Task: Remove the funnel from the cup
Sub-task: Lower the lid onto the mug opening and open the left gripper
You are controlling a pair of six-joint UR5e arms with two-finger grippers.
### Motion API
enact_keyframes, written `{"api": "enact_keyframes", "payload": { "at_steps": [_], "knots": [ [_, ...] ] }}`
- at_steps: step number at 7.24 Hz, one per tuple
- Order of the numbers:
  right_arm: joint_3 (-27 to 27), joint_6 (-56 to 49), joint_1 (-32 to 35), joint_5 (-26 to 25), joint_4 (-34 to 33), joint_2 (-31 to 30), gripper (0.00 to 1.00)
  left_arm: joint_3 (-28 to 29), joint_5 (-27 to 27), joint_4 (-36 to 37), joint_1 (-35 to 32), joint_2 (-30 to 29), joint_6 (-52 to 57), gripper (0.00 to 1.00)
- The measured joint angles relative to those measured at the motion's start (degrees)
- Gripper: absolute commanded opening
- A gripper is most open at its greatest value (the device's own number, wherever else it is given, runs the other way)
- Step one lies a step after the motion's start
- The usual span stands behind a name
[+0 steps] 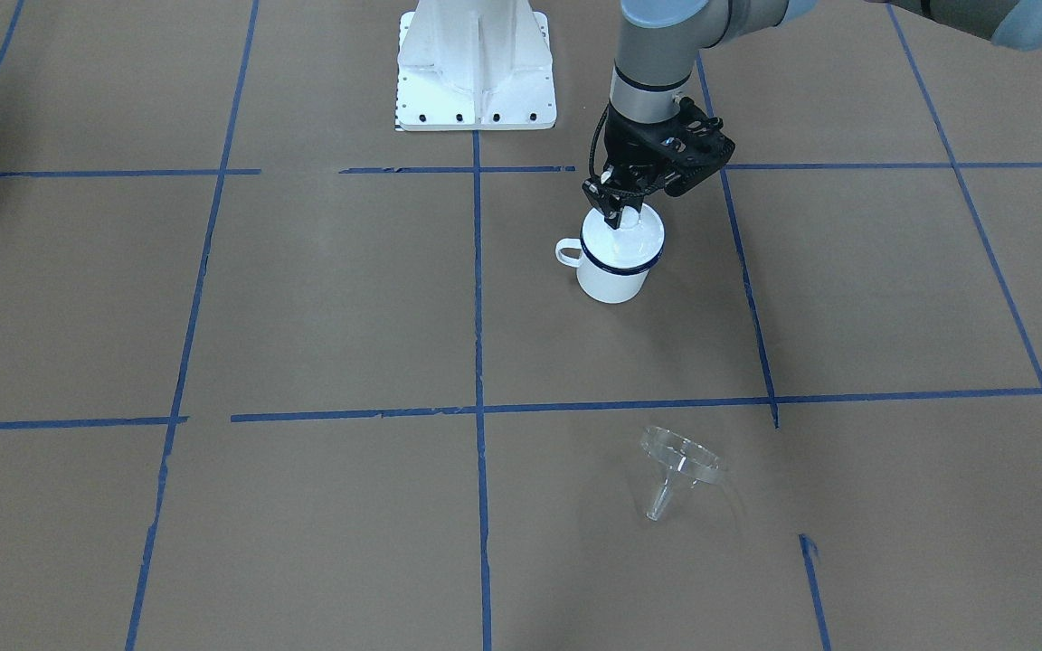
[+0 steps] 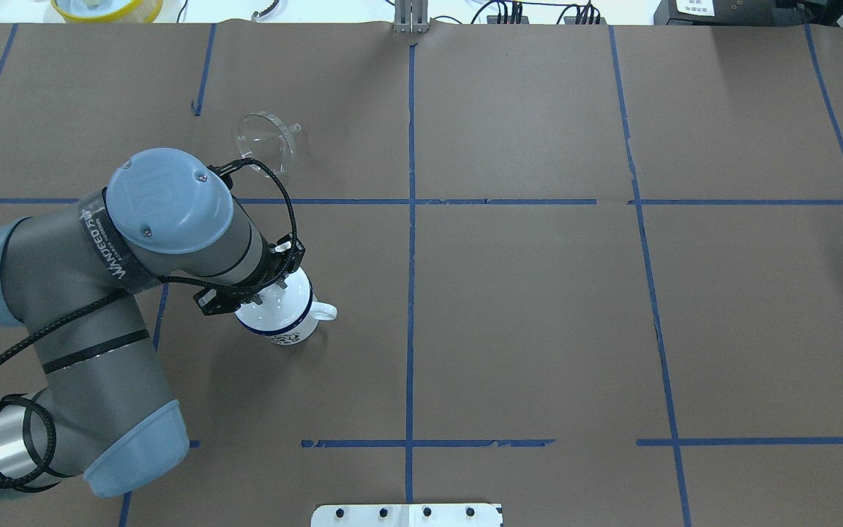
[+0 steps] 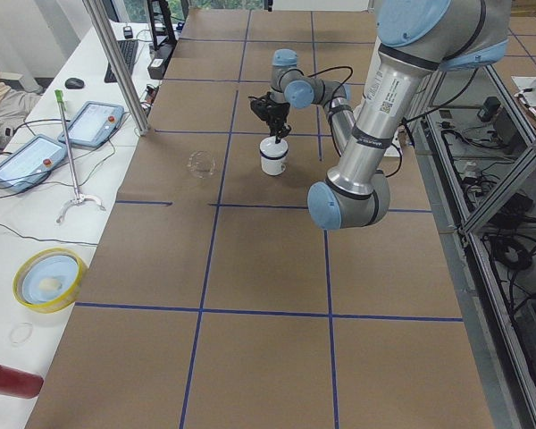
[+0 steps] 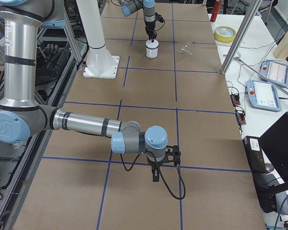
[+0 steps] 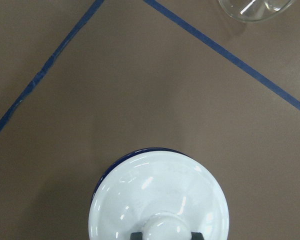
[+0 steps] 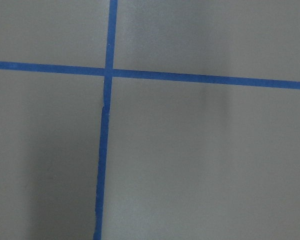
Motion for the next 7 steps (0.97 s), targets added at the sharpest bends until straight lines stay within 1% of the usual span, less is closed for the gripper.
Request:
{"api": "enact_keyframes", "payload": {
  "at_steps": [2, 3, 4, 5, 6, 7],
  "knots": [
    [0.0, 0.0, 0.0, 0.0, 0.0, 0.0, 1.00, 0.1, 0.0, -0.1, 0.1, 0.0, -0.1, 0.00],
    [0.0, 0.0, 0.0, 0.0, 0.0, 0.0, 1.00, 0.1, 0.0, -0.1, 0.1, 0.0, -0.1, 0.24],
    [0.0, 0.0, 0.0, 0.0, 0.0, 0.0, 1.00, 0.2, 0.0, -0.1, 0.2, 0.1, -0.1, 0.55],
    [0.0, 0.0, 0.0, 0.0, 0.0, 0.0, 1.00, 0.2, 0.0, -0.1, 0.2, 0.1, 0.0, 0.98],
    [0.0, 0.0, 0.0, 0.0, 0.0, 0.0, 1.00, 0.3, 0.0, -0.2, 0.2, 0.1, 0.1, 1.00],
    [0.0, 0.0, 0.0, 0.0, 0.0, 0.0, 1.00, 0.5, 0.0, -0.2, 0.2, 0.1, 0.1, 1.00]
  ]
}}
